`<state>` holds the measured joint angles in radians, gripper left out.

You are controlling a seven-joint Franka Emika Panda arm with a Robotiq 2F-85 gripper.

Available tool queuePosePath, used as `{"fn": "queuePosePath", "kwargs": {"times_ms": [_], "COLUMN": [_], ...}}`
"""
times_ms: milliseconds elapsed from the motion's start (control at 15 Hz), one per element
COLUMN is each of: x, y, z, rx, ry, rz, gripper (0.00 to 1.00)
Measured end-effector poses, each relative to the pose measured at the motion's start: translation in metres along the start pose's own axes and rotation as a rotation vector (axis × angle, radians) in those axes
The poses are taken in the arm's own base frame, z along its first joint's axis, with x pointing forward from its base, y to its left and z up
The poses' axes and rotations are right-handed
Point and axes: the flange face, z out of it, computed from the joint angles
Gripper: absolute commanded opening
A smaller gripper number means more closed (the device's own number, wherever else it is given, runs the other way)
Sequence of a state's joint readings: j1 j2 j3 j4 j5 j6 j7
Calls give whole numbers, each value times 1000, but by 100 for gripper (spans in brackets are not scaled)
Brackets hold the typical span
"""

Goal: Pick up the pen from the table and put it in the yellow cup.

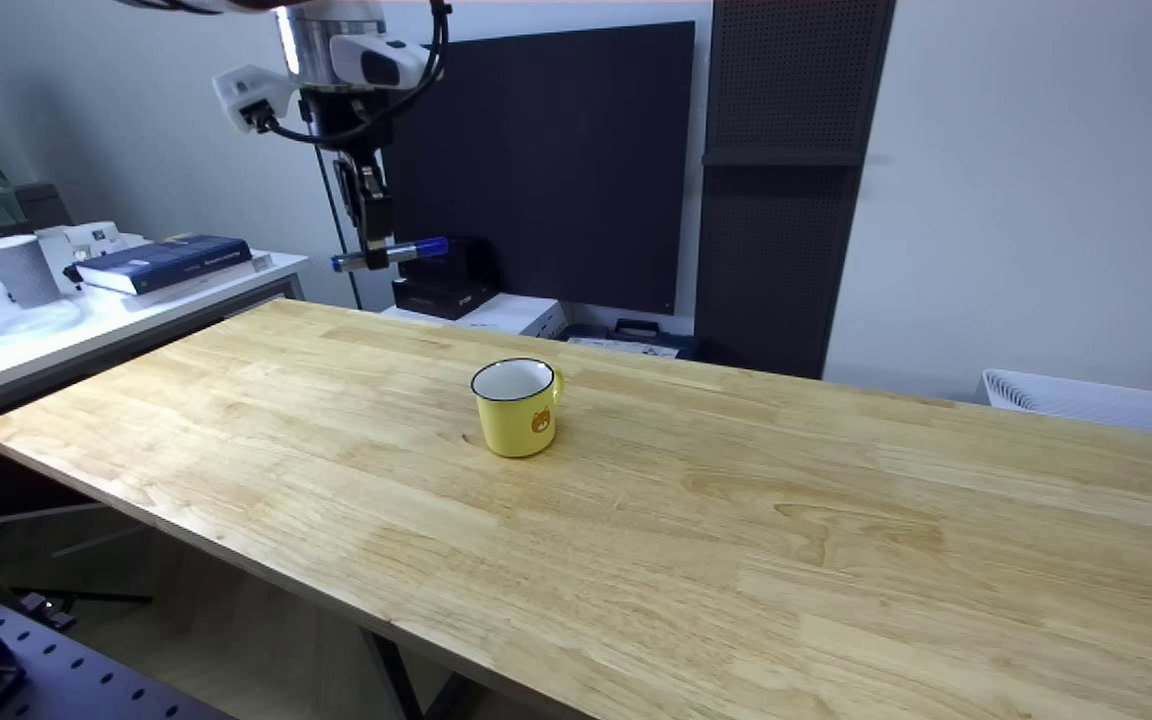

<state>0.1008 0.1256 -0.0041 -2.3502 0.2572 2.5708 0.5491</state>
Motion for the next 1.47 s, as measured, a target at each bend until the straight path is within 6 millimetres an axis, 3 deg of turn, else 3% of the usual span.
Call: {"fn": "queuePosePath", "kwargs": {"times_ms": [667,933,1333,1400,1467], "x": [33,41,50,51,51], "y": [66,77,90,92,93], "z": [9,20,47,50,53], "rx": [54,136,82,69,59], "ry": [-28,-60,-96,-100,-102], "rz": [-138,-228,-238,-237,-237], "gripper": [5,5,5,21,21]}}
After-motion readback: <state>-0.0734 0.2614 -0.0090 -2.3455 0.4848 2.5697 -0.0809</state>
